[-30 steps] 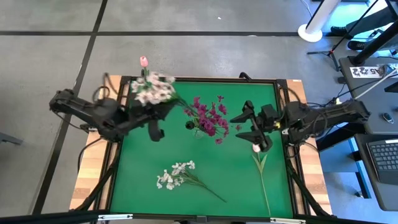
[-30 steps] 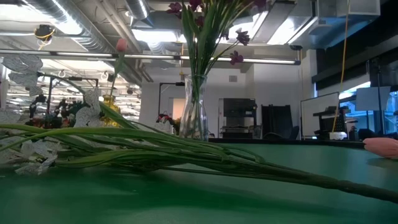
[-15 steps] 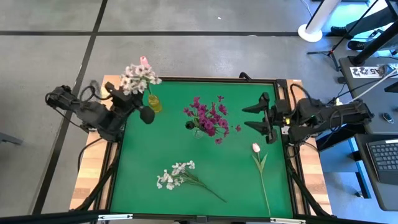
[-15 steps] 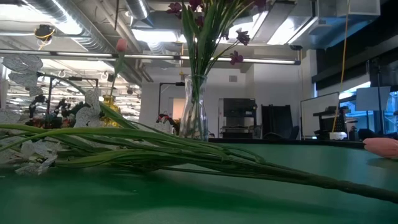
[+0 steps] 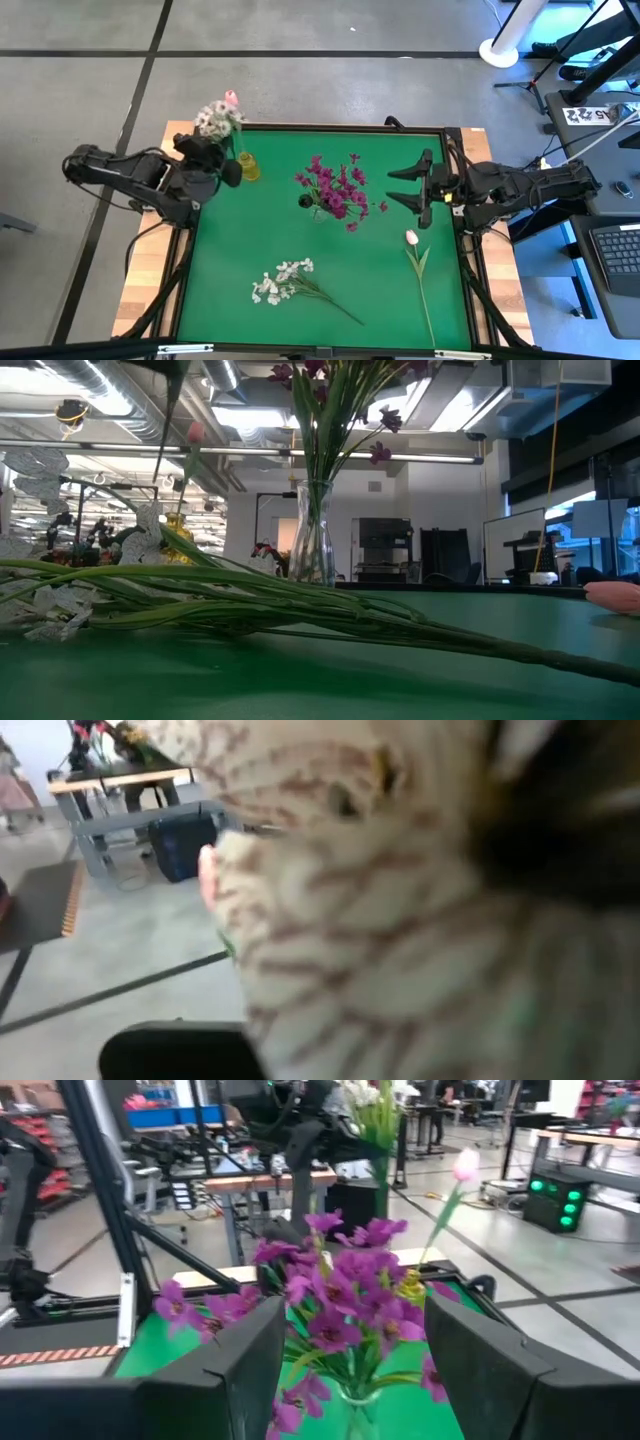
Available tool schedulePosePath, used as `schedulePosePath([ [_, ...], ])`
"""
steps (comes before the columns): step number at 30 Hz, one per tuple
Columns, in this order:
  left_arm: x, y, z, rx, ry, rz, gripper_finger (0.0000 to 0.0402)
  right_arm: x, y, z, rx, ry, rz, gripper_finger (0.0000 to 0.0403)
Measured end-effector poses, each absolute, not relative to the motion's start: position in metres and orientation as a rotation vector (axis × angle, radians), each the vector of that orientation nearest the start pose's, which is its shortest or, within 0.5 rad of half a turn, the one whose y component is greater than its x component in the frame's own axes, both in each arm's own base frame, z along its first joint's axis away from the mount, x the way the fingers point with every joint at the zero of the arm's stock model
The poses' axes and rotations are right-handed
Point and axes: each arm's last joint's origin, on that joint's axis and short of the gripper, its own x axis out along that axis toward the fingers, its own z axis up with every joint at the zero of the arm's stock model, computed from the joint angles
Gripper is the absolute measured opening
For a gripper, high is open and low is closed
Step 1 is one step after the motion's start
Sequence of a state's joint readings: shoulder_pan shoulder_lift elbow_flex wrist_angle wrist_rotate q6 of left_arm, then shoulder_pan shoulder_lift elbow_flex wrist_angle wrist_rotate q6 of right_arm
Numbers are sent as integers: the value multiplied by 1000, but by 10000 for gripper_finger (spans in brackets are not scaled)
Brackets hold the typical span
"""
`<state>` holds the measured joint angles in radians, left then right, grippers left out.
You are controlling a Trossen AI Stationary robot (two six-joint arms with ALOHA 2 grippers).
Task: Sort flowers into vase by color
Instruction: Put the top white flowers into the yellow vase
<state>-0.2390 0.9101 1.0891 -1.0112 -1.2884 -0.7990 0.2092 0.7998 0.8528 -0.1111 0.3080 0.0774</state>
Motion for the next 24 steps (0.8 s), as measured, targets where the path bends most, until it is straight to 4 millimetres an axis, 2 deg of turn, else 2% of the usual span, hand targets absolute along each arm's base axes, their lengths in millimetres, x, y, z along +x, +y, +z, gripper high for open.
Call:
schedulePosePath([
  [4, 142, -3, 339, -124, 185, 1147, 3, 171, 26, 358, 46, 77, -146, 237],
  [10, 151, -6, 289, -193, 186, 1051, 3, 174, 26, 350, 19, 108, -169, 237],
  [13, 155, -7, 270, -211, 147, 995, 3, 174, 26, 348, 12, 130, -171, 237],
  [19, 159, -1, 258, -232, 32, 840, 3, 175, 26, 343, -1, 176, -173, 237],
  [24, 157, 16, 245, -255, -77, 738, 3, 180, 27, 339, -12, 204, -197, 237],
])
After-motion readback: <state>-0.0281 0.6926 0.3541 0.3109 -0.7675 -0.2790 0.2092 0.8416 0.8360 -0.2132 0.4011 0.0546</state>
